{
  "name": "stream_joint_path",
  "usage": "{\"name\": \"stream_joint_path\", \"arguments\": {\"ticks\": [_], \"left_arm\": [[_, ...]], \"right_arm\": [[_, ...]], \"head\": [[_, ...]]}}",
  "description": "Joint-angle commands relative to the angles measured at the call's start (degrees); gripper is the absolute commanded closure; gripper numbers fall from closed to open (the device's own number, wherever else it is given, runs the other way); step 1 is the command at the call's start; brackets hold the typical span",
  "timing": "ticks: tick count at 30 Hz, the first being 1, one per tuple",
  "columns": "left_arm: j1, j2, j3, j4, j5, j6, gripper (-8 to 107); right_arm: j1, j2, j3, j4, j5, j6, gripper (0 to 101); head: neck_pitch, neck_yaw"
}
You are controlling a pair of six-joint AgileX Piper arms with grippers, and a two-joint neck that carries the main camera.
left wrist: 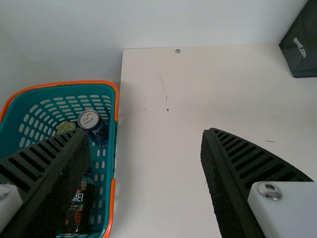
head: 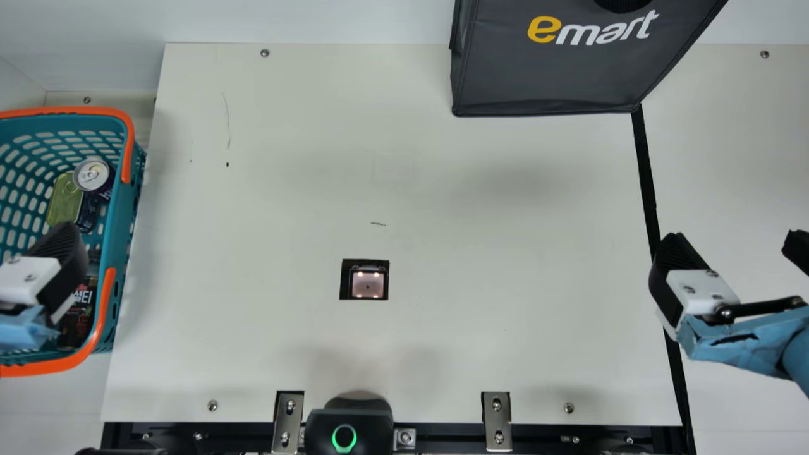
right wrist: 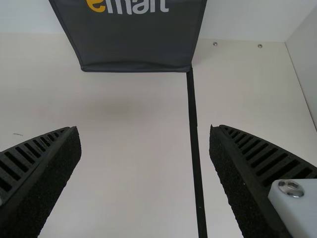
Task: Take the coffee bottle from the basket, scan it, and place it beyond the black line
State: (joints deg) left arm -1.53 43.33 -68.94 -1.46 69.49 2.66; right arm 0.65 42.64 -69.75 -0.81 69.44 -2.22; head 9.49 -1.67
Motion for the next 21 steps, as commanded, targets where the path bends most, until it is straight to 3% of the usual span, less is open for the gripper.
{"name": "stream_joint_path", "arguments": {"ticks": [1, 15, 21], "left_arm": [[0.00, 0.00, 0.00, 0.00, 0.00, 0.00, 9], [0.00, 0.00, 0.00, 0.00, 0.00, 0.00, 9], [0.00, 0.00, 0.00, 0.00, 0.00, 0.00, 9]], "right_arm": [[0.00, 0.00, 0.00, 0.00, 0.00, 0.00, 10], [0.00, 0.00, 0.00, 0.00, 0.00, 0.00, 10], [0.00, 0.00, 0.00, 0.00, 0.00, 0.00, 10]], "head": [[-1.57, 1.43], [-1.57, 20.09], [-1.57, 20.09]]}}
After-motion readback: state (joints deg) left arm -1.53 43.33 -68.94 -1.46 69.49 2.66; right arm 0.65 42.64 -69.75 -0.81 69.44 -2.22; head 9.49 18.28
